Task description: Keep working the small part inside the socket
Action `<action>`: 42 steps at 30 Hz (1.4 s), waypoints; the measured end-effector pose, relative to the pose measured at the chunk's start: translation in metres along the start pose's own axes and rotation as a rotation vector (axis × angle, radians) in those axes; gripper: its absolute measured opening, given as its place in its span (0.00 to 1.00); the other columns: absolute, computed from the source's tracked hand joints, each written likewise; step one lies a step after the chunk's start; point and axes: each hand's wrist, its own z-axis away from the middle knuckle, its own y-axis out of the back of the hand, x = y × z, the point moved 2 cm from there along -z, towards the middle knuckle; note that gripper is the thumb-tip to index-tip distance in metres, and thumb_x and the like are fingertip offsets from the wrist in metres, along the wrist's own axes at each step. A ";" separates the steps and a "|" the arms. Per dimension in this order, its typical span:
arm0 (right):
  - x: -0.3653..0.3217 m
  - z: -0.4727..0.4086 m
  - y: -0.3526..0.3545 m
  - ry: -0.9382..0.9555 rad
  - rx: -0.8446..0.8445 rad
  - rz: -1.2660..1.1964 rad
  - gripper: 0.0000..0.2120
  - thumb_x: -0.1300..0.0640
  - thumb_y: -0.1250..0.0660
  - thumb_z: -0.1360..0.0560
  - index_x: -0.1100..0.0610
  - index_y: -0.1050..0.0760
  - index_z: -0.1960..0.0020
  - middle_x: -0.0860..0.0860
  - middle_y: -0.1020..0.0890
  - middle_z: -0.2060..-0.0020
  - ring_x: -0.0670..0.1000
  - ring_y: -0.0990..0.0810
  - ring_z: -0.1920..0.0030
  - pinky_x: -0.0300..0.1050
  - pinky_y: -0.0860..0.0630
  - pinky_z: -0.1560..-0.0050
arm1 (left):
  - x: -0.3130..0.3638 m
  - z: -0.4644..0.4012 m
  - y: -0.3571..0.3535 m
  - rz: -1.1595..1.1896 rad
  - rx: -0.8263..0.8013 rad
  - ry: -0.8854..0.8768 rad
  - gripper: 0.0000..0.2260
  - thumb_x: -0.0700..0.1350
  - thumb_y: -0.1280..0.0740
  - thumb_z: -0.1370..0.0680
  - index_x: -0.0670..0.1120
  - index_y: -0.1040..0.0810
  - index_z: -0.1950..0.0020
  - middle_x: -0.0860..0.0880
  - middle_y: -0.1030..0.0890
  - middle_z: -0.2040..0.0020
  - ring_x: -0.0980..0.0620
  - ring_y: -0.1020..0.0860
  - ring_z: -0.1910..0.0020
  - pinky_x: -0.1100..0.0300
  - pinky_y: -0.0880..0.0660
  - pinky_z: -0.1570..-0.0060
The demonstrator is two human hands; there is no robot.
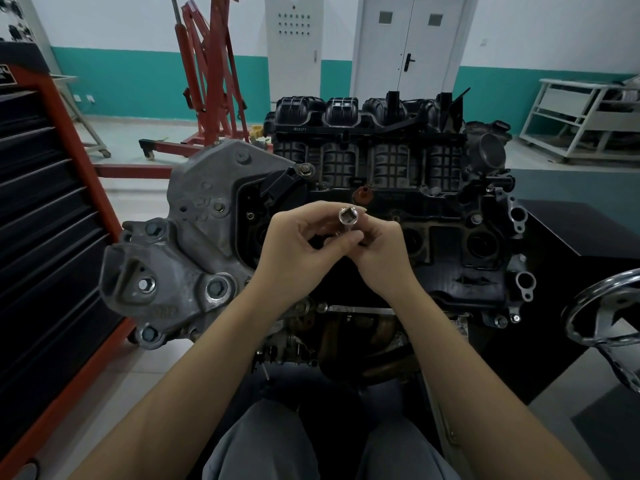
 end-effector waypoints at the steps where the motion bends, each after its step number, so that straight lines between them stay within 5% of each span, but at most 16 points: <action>1: 0.001 -0.001 0.000 -0.005 0.008 -0.004 0.10 0.67 0.30 0.28 0.57 0.19 0.49 0.45 0.16 0.56 0.44 0.17 0.52 0.37 0.23 0.50 | 0.001 -0.001 0.000 -0.031 0.029 -0.008 0.10 0.32 0.27 0.28 0.39 0.17 0.48 0.45 0.15 0.53 0.49 0.17 0.51 0.53 0.20 0.47; 4: 0.003 -0.001 -0.001 -0.006 0.013 -0.030 0.09 0.66 0.28 0.28 0.62 0.19 0.47 0.51 0.15 0.53 0.49 0.17 0.50 0.43 0.22 0.47 | 0.003 -0.002 0.002 -0.029 0.079 -0.012 0.09 0.32 0.26 0.29 0.41 0.17 0.50 0.46 0.15 0.55 0.50 0.16 0.53 0.53 0.20 0.49; 10: 0.001 0.002 -0.005 -0.015 0.014 -0.017 0.12 0.65 0.31 0.28 0.50 0.22 0.49 0.36 0.17 0.58 0.40 0.18 0.53 0.34 0.25 0.51 | 0.003 0.000 0.004 0.125 -0.062 0.019 0.14 0.28 0.30 0.27 0.41 0.19 0.45 0.46 0.15 0.52 0.51 0.17 0.49 0.60 0.22 0.47; 15: 0.002 0.000 -0.003 -0.007 0.057 -0.023 0.08 0.67 0.27 0.30 0.63 0.19 0.51 0.52 0.15 0.56 0.48 0.16 0.53 0.42 0.22 0.49 | 0.002 0.000 0.004 0.026 0.042 0.001 0.12 0.32 0.26 0.30 0.45 0.18 0.51 0.47 0.15 0.55 0.50 0.16 0.53 0.52 0.20 0.48; 22: -0.004 0.001 -0.007 -0.008 0.012 -0.008 0.15 0.67 0.32 0.29 0.48 0.23 0.50 0.39 0.18 0.58 0.39 0.18 0.53 0.35 0.24 0.51 | 0.000 0.000 0.003 0.125 -0.058 0.049 0.14 0.28 0.30 0.27 0.40 0.19 0.45 0.46 0.16 0.52 0.51 0.17 0.50 0.60 0.22 0.47; 27: -0.003 -0.001 -0.008 0.002 0.036 -0.010 0.10 0.69 0.28 0.29 0.58 0.19 0.52 0.50 0.15 0.56 0.48 0.17 0.52 0.44 0.22 0.49 | 0.001 -0.001 0.002 -0.012 0.043 0.023 0.11 0.32 0.25 0.30 0.43 0.17 0.51 0.46 0.15 0.55 0.49 0.16 0.53 0.49 0.20 0.48; 33: -0.004 0.003 -0.005 -0.007 0.008 -0.018 0.17 0.70 0.31 0.28 0.51 0.24 0.47 0.41 0.19 0.55 0.38 0.19 0.52 0.34 0.24 0.50 | 0.000 0.000 0.003 0.099 -0.057 0.047 0.14 0.28 0.31 0.27 0.40 0.19 0.44 0.45 0.16 0.51 0.51 0.17 0.49 0.59 0.22 0.46; 39: -0.004 0.000 -0.006 -0.014 0.047 -0.026 0.08 0.69 0.28 0.29 0.63 0.19 0.50 0.53 0.16 0.56 0.48 0.17 0.52 0.42 0.22 0.49 | 0.000 -0.002 0.002 -0.037 0.061 0.002 0.10 0.33 0.25 0.30 0.43 0.16 0.51 0.47 0.15 0.55 0.51 0.16 0.53 0.53 0.20 0.49; 42: -0.003 0.003 -0.005 0.004 0.001 -0.049 0.14 0.70 0.31 0.27 0.57 0.22 0.45 0.47 0.17 0.52 0.46 0.18 0.49 0.41 0.23 0.45 | -0.001 -0.002 0.003 0.038 0.025 0.017 0.13 0.31 0.28 0.28 0.45 0.18 0.47 0.49 0.15 0.53 0.52 0.16 0.51 0.57 0.21 0.48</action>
